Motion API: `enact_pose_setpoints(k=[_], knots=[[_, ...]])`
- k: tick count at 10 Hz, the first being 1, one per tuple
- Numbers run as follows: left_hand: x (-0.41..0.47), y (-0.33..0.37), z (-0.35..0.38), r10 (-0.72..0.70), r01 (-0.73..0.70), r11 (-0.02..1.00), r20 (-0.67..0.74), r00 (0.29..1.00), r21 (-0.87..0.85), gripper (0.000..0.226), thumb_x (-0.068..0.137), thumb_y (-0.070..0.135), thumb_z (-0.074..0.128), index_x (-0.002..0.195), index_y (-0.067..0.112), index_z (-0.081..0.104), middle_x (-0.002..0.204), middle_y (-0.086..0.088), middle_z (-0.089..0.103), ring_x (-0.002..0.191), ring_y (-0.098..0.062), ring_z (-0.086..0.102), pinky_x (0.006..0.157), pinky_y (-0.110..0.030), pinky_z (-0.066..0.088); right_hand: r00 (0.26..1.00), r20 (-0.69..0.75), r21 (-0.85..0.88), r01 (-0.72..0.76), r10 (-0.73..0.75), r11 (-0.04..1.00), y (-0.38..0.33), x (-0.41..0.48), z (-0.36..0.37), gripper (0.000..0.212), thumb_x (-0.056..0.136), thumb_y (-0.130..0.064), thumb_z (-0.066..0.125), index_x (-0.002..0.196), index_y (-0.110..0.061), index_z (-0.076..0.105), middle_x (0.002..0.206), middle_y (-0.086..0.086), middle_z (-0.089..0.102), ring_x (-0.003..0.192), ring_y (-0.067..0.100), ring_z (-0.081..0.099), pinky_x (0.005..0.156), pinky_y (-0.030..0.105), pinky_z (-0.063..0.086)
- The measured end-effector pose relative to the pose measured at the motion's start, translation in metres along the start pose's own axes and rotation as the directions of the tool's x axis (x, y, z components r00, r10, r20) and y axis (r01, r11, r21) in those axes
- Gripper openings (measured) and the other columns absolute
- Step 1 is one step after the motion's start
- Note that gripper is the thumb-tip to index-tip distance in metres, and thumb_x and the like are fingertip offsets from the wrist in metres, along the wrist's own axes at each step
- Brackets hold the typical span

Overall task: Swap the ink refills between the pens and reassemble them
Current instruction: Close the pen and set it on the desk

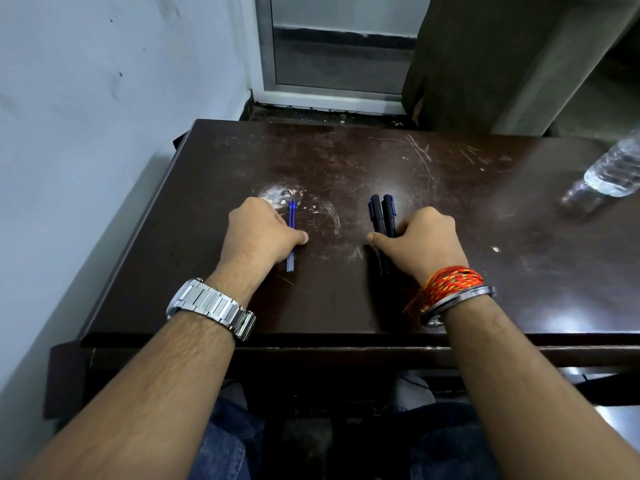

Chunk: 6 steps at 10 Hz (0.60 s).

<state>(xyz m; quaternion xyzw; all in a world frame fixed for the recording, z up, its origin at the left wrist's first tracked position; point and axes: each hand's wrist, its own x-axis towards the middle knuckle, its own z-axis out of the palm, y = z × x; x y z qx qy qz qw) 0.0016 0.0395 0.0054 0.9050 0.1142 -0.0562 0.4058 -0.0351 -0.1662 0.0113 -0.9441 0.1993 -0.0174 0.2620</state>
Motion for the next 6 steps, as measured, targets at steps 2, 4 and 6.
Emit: enact_pose_setpoints(k=[2,4,6], knots=[[-0.0008,0.0005,0.001,0.006,-0.006,1.0,-0.01,1.0,0.015,0.027,0.074,0.033,0.09,0.07,0.01,0.075,0.063,-0.007,0.072,0.05,-0.012,0.062,0.052,-0.025,0.047,1.0,-0.008,-0.016,-0.001,0.001,1.0,-0.0006,0.0004,0.0009,0.053,0.076,-0.051,0.077,0.094,-0.004,0.066,0.098,0.016,0.064,0.083,0.027,0.065,0.069,0.029,0.053],[-0.0009,0.0006,0.0023,0.016,-0.015,0.999,-0.032,0.999,0.031,0.028,0.074,0.034,0.09,0.071,0.012,0.074,0.065,-0.005,0.072,0.054,-0.013,0.064,0.055,-0.027,0.051,0.999,-0.042,-0.042,-0.013,0.011,0.999,-0.0003,-0.0011,0.0015,0.055,0.077,-0.054,0.074,0.095,-0.004,0.065,0.099,0.017,0.064,0.081,0.032,0.067,0.068,0.033,0.054],[-0.0051,0.0058,0.0018,0.144,-0.145,0.989,-0.15,0.978,0.008,0.028,0.077,0.042,0.085,0.077,0.017,0.073,0.071,0.003,0.07,0.068,-0.014,0.068,0.06,-0.027,0.052,0.964,-0.222,-0.086,0.129,-0.146,0.988,-0.0097,-0.0046,-0.0001,0.042,0.082,-0.052,0.067,0.082,-0.01,0.061,0.087,0.01,0.063,0.087,0.032,0.062,0.064,0.034,0.05]])
